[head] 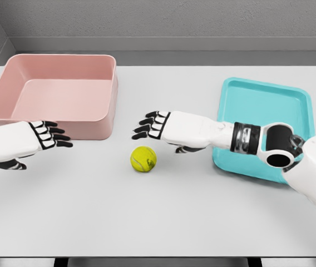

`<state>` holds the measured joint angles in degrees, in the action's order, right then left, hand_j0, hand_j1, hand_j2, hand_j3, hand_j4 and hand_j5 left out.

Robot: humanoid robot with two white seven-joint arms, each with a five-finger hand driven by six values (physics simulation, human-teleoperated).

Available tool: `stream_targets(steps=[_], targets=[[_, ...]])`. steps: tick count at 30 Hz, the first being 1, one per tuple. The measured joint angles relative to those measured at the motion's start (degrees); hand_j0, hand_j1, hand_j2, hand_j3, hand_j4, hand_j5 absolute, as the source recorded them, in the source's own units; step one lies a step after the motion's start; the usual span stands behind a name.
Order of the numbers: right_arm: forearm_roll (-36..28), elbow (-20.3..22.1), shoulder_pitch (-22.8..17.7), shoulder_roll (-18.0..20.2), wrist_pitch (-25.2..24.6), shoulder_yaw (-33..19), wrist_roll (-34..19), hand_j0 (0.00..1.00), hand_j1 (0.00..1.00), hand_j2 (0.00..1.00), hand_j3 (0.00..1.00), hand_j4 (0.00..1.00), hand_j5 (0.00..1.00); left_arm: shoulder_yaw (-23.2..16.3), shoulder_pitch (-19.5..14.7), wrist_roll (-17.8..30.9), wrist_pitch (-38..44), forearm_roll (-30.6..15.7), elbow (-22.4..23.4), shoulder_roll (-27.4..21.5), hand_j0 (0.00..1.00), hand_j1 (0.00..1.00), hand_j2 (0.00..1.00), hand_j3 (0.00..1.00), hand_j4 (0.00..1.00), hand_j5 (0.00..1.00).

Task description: Put the tennis from the blue tray into the pink basket with both arms

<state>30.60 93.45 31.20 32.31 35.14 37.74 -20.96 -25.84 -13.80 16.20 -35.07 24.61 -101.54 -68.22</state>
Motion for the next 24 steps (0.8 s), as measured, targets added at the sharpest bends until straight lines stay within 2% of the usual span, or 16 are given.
stream_targets(steps=[3,7,11,14,16,18,19,24], targets=[[-2.3,3.05,-3.69,3.97,0.0,-6.98,0.03,1.0,1.0,1.0,1.0,1.0,1.0,-0.65,-0.09,0.32,0.0,1.97,-0.03,2.43,1.0,1.0,1.0,1.0,1.0,1.0],[-6.76,6.0,-11.86,9.06,0.02,-19.18,0.11,1.0,1.0,1.0,1.0,1.0,1.0,-1.1,-0.53,0.91,-0.01,3.9,-0.17,5.89,1.0,1.0,1.0,1.0,1.0,1.0],[-10.56,7.31,-18.28,12.01,0.0,-30.68,0.18,1.0,1.0,1.0,1.0,1.0,1.0,-1.25,-2.11,1.08,-0.01,5.18,-0.26,8.62,1.0,1.0,1.0,1.0,1.0,1.0],[-11.66,7.61,-22.24,12.11,-0.02,-35.59,0.33,1.0,1.0,1.0,1.0,1.0,1.0,-1.66,-3.69,1.11,0.01,6.78,-0.39,11.28,1.0,1.0,1.0,1.0,1.0,1.0],[-11.9,7.69,-25.84,10.84,-0.01,-37.69,0.33,1.0,1.0,1.0,1.0,1.0,1.0,-3.83,-6.85,1.12,0.01,7.89,-0.43,13.08,1.0,1.0,1.0,1.0,1.0,1.0],[-12.01,7.66,-27.42,9.58,0.0,-39.63,0.29,1.0,1.0,1.0,1.0,1.0,1.0,-6.06,-7.65,1.13,0.0,8.58,-0.44,14.47,1.0,1.0,1.0,1.0,1.0,1.0],[-12.02,7.64,-29.97,8.91,0.01,-41.32,0.27,1.0,1.0,1.0,1.0,1.0,1.0,-6.98,-8.35,1.13,0.0,8.8,-0.46,15.06,1.0,1.0,1.0,1.0,1.0,1.0],[-12.27,7.19,-30.59,6.74,-0.03,-45.47,0.02,1.0,1.0,1.0,1.0,1.0,1.0,-11.7,-12.13,1.13,0.0,9.19,-0.39,16.91,1.0,1.0,1.0,1.0,1.0,1.0]])
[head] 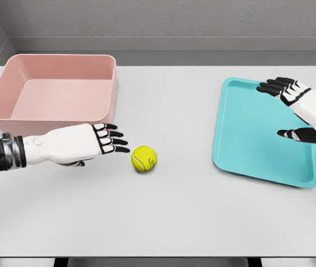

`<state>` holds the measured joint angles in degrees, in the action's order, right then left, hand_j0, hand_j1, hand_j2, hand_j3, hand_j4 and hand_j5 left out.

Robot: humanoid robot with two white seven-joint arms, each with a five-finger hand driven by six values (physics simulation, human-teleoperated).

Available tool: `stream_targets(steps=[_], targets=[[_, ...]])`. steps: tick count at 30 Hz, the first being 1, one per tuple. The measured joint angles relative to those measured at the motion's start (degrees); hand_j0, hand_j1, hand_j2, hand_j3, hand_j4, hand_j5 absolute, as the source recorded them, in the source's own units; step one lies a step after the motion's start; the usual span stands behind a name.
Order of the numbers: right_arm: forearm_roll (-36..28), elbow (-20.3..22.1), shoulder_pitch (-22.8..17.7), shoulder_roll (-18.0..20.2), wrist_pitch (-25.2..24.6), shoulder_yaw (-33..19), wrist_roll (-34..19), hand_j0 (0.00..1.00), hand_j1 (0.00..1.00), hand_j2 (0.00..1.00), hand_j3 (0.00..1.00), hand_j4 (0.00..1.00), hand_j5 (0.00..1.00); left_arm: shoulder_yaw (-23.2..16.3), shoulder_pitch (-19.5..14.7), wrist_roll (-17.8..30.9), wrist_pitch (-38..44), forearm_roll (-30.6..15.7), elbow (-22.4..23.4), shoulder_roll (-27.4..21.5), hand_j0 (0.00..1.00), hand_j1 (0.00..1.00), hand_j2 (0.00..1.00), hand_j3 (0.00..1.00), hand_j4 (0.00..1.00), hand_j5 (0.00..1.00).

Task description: Put the tennis from the blue tray into the pink basket with both arms

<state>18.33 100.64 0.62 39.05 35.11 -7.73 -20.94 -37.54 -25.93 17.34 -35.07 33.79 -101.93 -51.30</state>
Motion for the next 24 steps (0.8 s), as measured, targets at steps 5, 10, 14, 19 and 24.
stream_targets(steps=[5,10,14,19,24], targets=[[-0.01,-0.24,0.09,-0.56,0.0,-0.79,-0.07,1.0,1.0,1.0,1.0,1.0,1.0,-4.44,-3.87,0.0,0.0,-0.01,0.22,1.6,1.0,1.0,1.0,1.0,1.0,1.0],[0.02,-0.33,0.09,-0.66,0.0,-0.73,-0.11,1.0,1.0,1.0,1.0,1.0,1.0,-8.7,-7.65,0.0,0.0,0.0,0.48,3.62,1.0,1.0,1.0,1.0,1.0,1.0],[0.03,-0.3,0.17,-0.74,0.0,-0.63,-0.11,1.0,1.0,1.0,1.0,1.0,1.0,-11.17,-9.05,-0.04,-0.01,-1.08,2.0,5.41,1.0,1.0,1.0,1.0,1.0,1.0],[0.09,-0.36,0.18,-0.77,0.0,-0.62,-0.14,1.0,1.0,1.0,1.0,1.0,1.0,-14.33,-12.48,-0.06,-0.01,-3.66,5.59,7.14,1.0,1.0,1.0,1.0,1.0,1.0],[0.11,-0.38,0.18,-0.77,0.0,-0.61,-0.12,1.0,1.0,1.0,1.0,1.0,1.0,-16.32,-14.15,-0.05,-0.01,-4.28,7.87,8.86,1.0,1.0,1.0,1.0,1.0,1.0]])
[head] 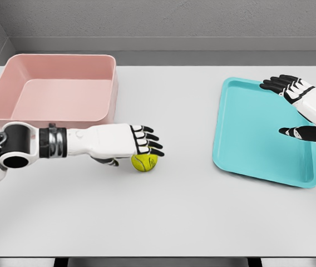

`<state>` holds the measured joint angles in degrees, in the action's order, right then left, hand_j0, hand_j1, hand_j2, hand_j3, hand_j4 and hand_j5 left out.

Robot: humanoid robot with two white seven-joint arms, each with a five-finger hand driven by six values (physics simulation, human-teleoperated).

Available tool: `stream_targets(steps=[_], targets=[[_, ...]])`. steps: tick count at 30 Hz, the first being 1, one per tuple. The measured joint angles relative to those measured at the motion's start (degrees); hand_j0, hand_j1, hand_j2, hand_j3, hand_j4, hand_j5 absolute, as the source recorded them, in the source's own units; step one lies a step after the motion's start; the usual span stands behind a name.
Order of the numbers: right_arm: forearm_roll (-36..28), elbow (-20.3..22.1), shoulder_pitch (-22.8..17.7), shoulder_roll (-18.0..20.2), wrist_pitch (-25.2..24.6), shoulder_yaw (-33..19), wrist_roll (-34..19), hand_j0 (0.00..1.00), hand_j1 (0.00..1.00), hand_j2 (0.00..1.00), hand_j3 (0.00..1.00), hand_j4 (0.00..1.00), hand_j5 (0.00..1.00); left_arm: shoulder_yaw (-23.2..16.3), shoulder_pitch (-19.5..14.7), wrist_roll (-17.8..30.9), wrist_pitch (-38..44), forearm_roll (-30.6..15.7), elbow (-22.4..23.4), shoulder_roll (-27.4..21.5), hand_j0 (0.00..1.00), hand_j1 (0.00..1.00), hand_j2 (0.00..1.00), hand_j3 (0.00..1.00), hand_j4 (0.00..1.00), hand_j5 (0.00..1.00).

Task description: Put the tennis from the blue tray into the pink basket with both arms

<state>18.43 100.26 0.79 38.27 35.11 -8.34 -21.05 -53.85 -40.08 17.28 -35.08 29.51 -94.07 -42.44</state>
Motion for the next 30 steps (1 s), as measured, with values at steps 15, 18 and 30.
stream_targets(steps=[15,18,30], targets=[[-0.08,0.0,0.09,0.0,0.0,0.0,0.01,1.0,1.0,1.0,1.0,1.0,1.0,-1.62,-0.88,0.01,0.0,-0.08,3.07,2.48,1.0,1.0,1.0,1.0,1.0,1.0],[-0.08,0.0,0.09,0.0,0.0,0.02,0.02,1.0,1.0,1.0,1.0,1.0,1.0,-1.67,-0.88,0.01,0.0,-0.08,3.35,2.62,1.0,1.0,1.0,1.0,1.0,1.0],[-0.08,0.0,0.09,0.0,0.0,0.08,0.09,1.0,1.0,1.0,1.0,1.0,1.0,-3.02,-0.88,0.06,0.0,0.1,4.66,3.57,1.0,1.0,1.0,1.0,1.0,1.0]])
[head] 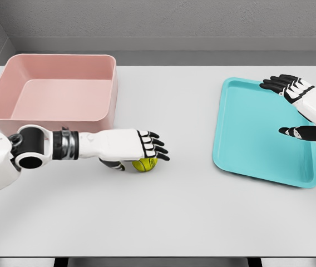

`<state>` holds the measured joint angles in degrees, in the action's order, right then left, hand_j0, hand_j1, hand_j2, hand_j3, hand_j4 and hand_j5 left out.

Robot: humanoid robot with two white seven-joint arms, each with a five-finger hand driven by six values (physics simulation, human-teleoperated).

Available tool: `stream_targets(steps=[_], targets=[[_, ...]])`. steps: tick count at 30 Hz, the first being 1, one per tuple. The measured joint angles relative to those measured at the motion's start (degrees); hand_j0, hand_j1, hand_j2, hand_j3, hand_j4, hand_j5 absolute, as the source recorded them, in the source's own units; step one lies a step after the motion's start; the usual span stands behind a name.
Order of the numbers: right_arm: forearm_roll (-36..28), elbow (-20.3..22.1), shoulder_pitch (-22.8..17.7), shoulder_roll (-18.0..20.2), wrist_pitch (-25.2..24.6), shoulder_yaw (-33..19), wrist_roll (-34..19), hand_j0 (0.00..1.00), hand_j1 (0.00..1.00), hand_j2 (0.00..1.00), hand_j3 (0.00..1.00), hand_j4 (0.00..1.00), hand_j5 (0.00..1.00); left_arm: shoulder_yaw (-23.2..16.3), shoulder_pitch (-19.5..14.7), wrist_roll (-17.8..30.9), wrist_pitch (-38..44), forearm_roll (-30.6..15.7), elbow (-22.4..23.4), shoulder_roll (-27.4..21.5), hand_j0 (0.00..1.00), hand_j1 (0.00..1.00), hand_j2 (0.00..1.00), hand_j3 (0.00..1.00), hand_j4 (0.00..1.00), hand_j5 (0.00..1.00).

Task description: Put the tennis from the blue tray into the pink basket with both arms

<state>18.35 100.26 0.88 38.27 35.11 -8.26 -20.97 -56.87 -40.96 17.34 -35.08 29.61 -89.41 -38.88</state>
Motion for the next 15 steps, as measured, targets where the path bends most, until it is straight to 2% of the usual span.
stream_targets(steps=[15], targets=[[0.0,0.0,0.0,0.0,0.0,-0.02,0.01,1.0,1.0,1.0,1.0,1.0,1.0,-0.44,-0.7,0.0,0.0,0.19,1.35,1.62,1.0,1.0,1.0,1.0,1.0,1.0]])
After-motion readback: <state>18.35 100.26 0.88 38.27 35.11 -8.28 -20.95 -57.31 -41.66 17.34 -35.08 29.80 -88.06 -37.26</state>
